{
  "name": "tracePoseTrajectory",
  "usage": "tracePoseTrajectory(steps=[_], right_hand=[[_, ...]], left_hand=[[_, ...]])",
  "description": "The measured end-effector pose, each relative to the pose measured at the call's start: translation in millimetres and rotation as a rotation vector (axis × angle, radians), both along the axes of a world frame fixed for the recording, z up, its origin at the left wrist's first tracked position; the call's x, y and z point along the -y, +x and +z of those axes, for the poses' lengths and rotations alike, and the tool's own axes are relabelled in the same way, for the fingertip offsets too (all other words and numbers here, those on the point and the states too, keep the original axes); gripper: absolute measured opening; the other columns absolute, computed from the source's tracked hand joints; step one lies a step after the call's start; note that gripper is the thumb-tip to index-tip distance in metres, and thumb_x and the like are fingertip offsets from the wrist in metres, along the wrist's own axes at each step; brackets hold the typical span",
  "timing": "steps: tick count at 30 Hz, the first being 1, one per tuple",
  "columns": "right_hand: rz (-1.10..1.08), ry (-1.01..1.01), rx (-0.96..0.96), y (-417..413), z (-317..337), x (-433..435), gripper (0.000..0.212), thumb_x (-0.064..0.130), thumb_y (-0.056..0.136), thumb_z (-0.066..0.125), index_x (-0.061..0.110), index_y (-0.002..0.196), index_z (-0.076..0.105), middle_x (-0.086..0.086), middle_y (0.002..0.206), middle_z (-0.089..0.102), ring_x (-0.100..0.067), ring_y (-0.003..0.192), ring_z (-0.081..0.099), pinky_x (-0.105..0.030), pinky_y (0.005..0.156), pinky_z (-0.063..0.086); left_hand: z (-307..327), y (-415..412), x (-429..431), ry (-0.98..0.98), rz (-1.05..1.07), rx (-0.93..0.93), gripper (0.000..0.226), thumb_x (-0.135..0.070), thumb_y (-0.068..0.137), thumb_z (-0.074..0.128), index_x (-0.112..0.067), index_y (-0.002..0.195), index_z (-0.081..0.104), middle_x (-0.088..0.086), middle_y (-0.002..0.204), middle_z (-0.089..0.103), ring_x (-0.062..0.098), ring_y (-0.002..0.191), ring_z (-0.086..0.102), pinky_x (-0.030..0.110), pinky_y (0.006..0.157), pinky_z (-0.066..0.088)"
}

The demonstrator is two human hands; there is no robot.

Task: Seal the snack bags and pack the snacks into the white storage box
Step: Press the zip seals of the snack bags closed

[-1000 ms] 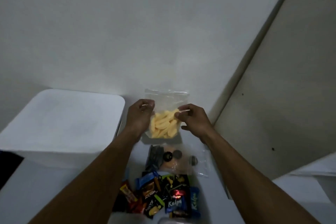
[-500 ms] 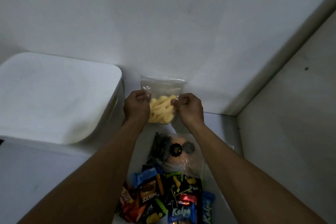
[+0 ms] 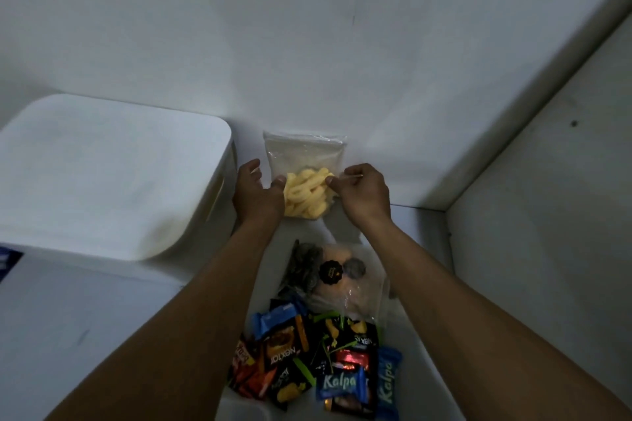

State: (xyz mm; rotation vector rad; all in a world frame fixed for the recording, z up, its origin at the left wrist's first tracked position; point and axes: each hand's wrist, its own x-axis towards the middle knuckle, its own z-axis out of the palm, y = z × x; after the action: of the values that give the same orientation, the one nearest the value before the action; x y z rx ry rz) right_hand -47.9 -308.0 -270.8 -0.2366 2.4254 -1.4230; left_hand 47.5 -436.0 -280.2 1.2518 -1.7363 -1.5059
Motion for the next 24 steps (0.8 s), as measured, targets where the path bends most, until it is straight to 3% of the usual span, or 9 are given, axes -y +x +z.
tracePoseTrajectory(steps=[4,8,11,16,20,24], right_hand=[[0.041,0.094,-0.004,14.8,20.0,-23.4,0.04,0.03,0.084,0.077,0.018,0.118,0.059,0.001,0.102,0.066,-0.02,0.102,0.064,-0.032,0.086,0.052],[0.104,0.243,-0.004,39.7,32.8,-54.4,0.045,0.032,0.085,0.075,0.018,0.123,0.058,-0.003,0.119,0.062,-0.02,0.107,0.06,-0.032,0.085,0.051],[0.114,0.38,-0.036,58.2,33.8,-75.6,0.05,0.032,0.085,0.073,0.015,0.128,0.056,-0.006,0.126,0.061,-0.023,0.112,0.059,-0.033,0.085,0.051],[0.098,0.545,0.048,79.6,21.6,-97.8,0.059,0.037,0.08,0.079,0.006,0.123,0.054,-0.009,0.114,0.062,-0.027,0.095,0.065,-0.037,0.083,0.057],[0.079,0.432,0.071,91.3,5.0,-101.9,0.068,0.026,0.081,0.08,0.01,0.137,0.043,-0.014,0.122,0.059,-0.027,0.106,0.06,-0.034,0.084,0.053],[-0.01,0.194,0.157,99.8,0.6,-101.0,0.082,0.011,0.082,0.078,0.021,0.147,0.03,-0.007,0.102,0.058,-0.023,0.092,0.06,-0.033,0.077,0.051]], left_hand=[[9.3,23.3,-18.9,-0.115,-0.079,0.049,0.054,-0.015,0.087,0.071,-0.021,0.136,0.05,0.005,0.134,0.057,0.022,0.119,0.056,0.035,0.099,0.048],[11.2,40.4,-37.2,-0.224,-0.438,0.187,0.041,-0.021,0.086,0.074,-0.019,0.124,0.06,0.006,0.122,0.062,0.024,0.109,0.06,0.024,0.079,0.042],[5.6,46.4,-46.1,-0.283,-0.684,0.343,0.047,-0.035,0.084,0.075,-0.021,0.126,0.06,0.003,0.13,0.061,0.021,0.116,0.055,0.021,0.085,0.038],[-14.7,54.0,-50.6,-0.302,-0.811,0.487,0.056,-0.033,0.085,0.073,-0.021,0.137,0.054,0.005,0.144,0.052,0.024,0.128,0.05,0.023,0.096,0.037],[-27.3,58.1,-57.4,-0.358,-0.806,0.476,0.06,-0.025,0.085,0.074,-0.017,0.14,0.052,0.009,0.143,0.053,0.027,0.129,0.049,0.029,0.102,0.039],[-30.6,61.7,-62.5,-0.311,-0.734,0.394,0.055,-0.02,0.086,0.074,-0.012,0.137,0.056,0.011,0.138,0.057,0.027,0.123,0.055,0.025,0.095,0.04]])
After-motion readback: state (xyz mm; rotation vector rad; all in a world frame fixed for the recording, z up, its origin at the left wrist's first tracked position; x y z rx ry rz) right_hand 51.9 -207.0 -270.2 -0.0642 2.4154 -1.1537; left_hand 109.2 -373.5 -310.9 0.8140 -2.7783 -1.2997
